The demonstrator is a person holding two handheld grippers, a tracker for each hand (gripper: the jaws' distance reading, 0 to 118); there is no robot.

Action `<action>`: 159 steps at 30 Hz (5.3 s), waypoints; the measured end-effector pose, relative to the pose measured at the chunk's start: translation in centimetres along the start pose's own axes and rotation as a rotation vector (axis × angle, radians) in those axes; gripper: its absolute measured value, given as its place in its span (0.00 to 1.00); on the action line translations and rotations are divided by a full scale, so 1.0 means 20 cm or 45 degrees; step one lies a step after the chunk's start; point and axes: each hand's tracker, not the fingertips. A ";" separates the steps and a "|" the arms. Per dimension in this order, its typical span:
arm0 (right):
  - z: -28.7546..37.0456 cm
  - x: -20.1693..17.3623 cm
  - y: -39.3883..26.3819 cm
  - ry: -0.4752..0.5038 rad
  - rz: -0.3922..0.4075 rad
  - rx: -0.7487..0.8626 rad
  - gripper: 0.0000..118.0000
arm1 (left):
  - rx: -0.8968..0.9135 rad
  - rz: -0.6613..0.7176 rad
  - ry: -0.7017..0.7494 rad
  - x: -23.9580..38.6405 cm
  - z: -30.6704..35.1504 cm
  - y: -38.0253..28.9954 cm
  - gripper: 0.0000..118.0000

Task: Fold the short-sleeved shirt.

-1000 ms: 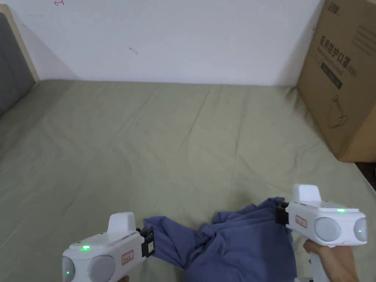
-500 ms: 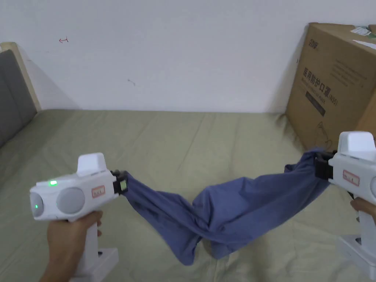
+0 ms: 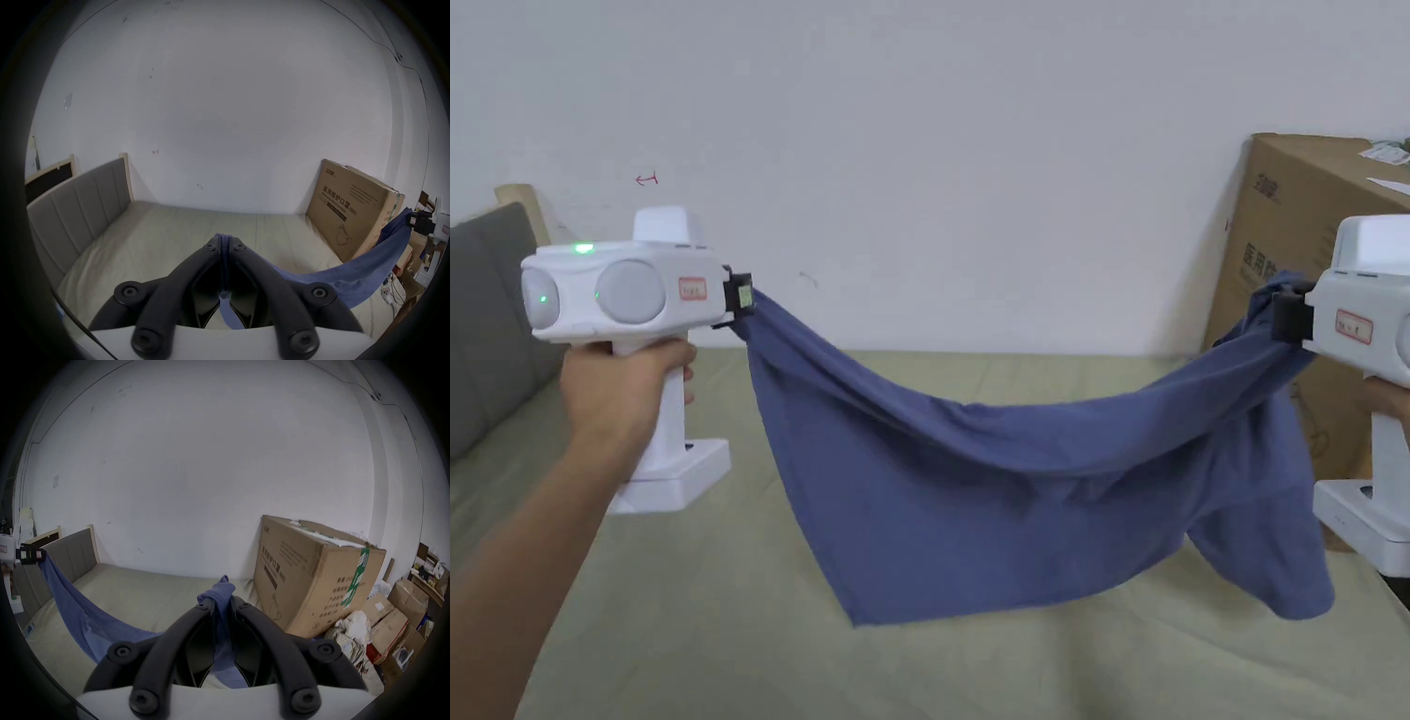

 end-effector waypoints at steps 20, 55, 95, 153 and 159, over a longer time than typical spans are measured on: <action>-0.50 -0.25 -0.31 -0.002 -0.024 -0.132 0.08 | -0.103 -0.092 0.147 -0.18 -0.51 -0.17 0.02; 0.67 -0.21 -1.69 0.011 -0.324 -0.498 0.08 | -0.525 0.151 0.155 -0.47 0.67 -1.81 0.02; 1.00 -0.31 -0.93 -0.063 -0.104 0.028 0.66 | 0.002 0.029 0.048 0.05 0.84 -1.15 0.82; -0.07 -0.22 -1.28 -0.168 -0.038 -0.429 0.02 | -0.866 -0.212 -0.134 0.12 -1.24 -1.59 0.01; -0.31 -0.21 -1.47 -0.127 -0.126 -0.657 0.80 | -0.725 -0.183 -0.171 0.13 -1.03 -1.45 0.01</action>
